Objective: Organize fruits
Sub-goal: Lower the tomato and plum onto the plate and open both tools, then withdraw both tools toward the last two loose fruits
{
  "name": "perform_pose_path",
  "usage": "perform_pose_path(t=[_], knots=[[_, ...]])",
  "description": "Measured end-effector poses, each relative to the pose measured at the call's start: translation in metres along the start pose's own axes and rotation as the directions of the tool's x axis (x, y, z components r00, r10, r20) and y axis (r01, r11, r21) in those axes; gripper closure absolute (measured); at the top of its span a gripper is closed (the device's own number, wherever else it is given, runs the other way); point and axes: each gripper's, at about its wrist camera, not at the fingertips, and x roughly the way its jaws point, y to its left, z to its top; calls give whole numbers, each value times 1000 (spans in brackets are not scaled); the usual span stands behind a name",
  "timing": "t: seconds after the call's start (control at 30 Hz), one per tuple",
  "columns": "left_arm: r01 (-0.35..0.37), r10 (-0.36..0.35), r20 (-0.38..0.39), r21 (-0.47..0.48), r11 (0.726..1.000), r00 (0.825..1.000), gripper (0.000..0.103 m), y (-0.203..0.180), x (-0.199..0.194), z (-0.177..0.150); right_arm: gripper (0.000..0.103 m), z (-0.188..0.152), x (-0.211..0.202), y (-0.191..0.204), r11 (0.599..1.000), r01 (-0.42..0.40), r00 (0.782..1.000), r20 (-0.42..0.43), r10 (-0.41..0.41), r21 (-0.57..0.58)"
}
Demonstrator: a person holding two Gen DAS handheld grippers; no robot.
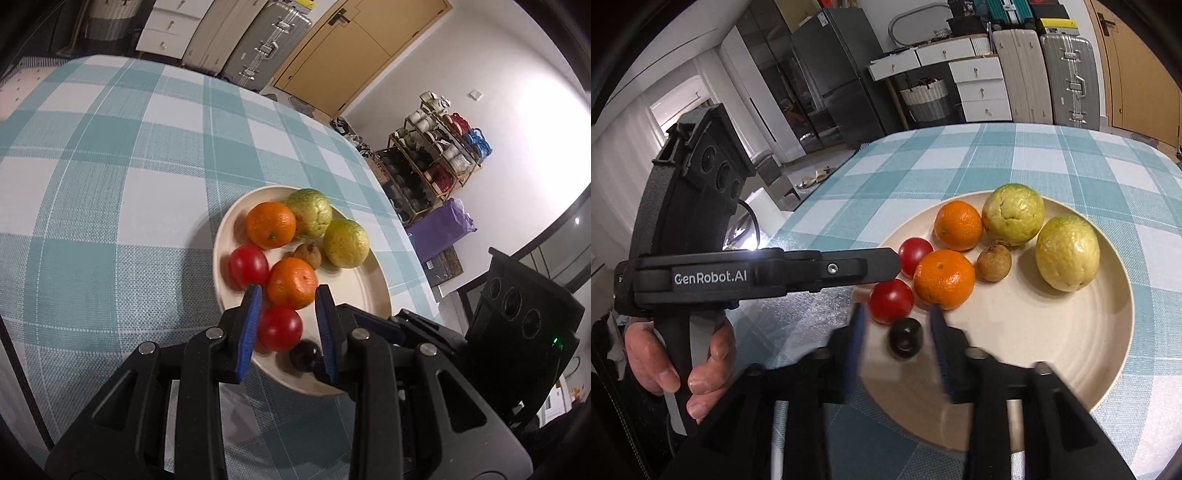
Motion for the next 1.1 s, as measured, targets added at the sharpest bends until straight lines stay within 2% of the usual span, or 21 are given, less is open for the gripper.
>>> perform_pose_path(t=[0.23, 0.5, 0.63, 0.77, 0.9, 0.97, 1.03, 1.1], knots=[[-26, 25, 22, 19, 999, 999, 77, -10, -15, -8, 50, -3, -22, -3, 1000, 12, 999, 41, -12, 6], [-67, 66, 41, 38, 997, 997, 75, -22, -33, -28, 41, -16, -53, -16, 997, 54, 995, 85, -59, 54], [-88, 86, 44, 50, 995, 995, 68, -30, -40, -41, 41, -24, -68, -19, 995, 71, 992, 99, -77, 69], [-115, 112, 48, 66, 991, 993, 67, -38, -44, -54, 33, -35, -83, -19, 993, 92, 988, 119, -100, 72], [-156, 152, 47, 92, 984, 987, 65, -48, -46, -69, 32, -45, -92, -21, 991, 107, 986, 122, -116, 80], [-174, 169, 48, 97, 980, 984, 53, -51, -46, -75, 32, -51, -95, -21, 990, 116, 985, 120, -126, 84], [-189, 184, 61, 92, 978, 981, 43, -54, -48, -83, 27, -56, -99, -21, 988, 124, 984, 121, -134, 89], [-197, 191, 66, 97, 976, 979, 39, -58, -49, -91, 21, -60, -103, -20, 988, 129, 982, 129, -140, 91]])
